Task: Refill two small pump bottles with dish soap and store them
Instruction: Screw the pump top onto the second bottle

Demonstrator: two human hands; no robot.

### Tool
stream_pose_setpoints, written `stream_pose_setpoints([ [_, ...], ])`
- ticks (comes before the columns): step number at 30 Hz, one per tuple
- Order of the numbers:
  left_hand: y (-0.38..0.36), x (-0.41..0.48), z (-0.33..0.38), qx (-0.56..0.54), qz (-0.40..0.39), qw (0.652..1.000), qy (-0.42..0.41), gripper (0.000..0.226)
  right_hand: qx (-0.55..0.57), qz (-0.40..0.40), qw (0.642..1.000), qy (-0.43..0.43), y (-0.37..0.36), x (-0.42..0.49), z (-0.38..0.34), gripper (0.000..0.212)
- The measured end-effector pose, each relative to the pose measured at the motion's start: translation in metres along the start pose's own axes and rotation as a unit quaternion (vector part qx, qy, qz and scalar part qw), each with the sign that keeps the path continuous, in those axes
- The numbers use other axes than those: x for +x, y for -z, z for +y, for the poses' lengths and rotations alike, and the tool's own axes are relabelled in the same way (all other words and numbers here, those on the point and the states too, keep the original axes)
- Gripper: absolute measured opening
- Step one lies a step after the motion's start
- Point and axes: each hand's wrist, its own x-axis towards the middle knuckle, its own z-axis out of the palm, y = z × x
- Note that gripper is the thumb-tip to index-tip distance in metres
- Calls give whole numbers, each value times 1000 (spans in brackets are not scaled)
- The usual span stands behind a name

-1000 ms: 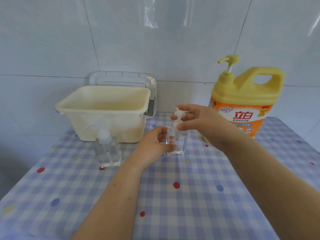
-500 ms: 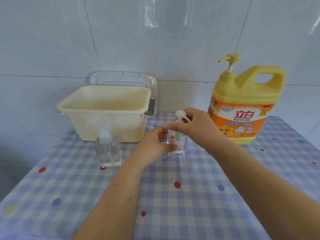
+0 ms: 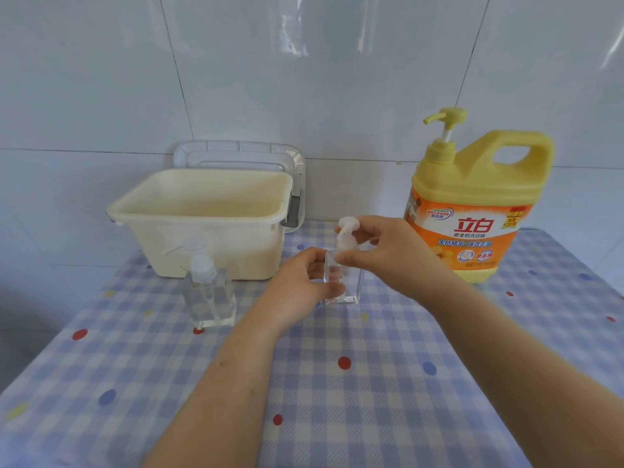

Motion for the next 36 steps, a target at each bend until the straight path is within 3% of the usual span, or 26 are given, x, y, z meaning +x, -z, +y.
stream_pose_setpoints([
  [5, 2, -1, -1, -15, -12, 1000, 1, 35, -46, 37, 998, 18, -12, -2, -4, 23],
  [10, 2, 1, -2, -19, -23, 1000, -5, 33, 23, -103, 994, 4, 9, -1, -1, 27],
  [12, 2, 1, -2, -26, -30, 999, -6, 32, 50, -120, 991, 14, 15, -2, 2, 30],
  [18, 1, 1, -3, -29, -37, 999, -12, 33, 1, -68, 998, -1, 13, 3, 8, 29],
  [23, -3, 0, -2, 8, -13, 1000, -22, 33, -73, 32, 997, -4, 1, -1, 5, 26],
  [29, -3, -1, -1, 27, -5, 999, -21, 34, -72, 96, 992, -32, -21, -5, 4, 33],
  [31, -2, -2, -1, 26, -11, 999, -22, 34, -61, 81, 994, -31, -21, -5, 5, 32],
  [34, -1, -2, -2, 34, -18, 999, -22, 36, -46, -10, 999, -26, -8, -2, 10, 28],
  [36, -1, -1, -2, 32, -23, 999, -23, 38, -44, -53, 997, -28, 0, 0, 13, 37],
])
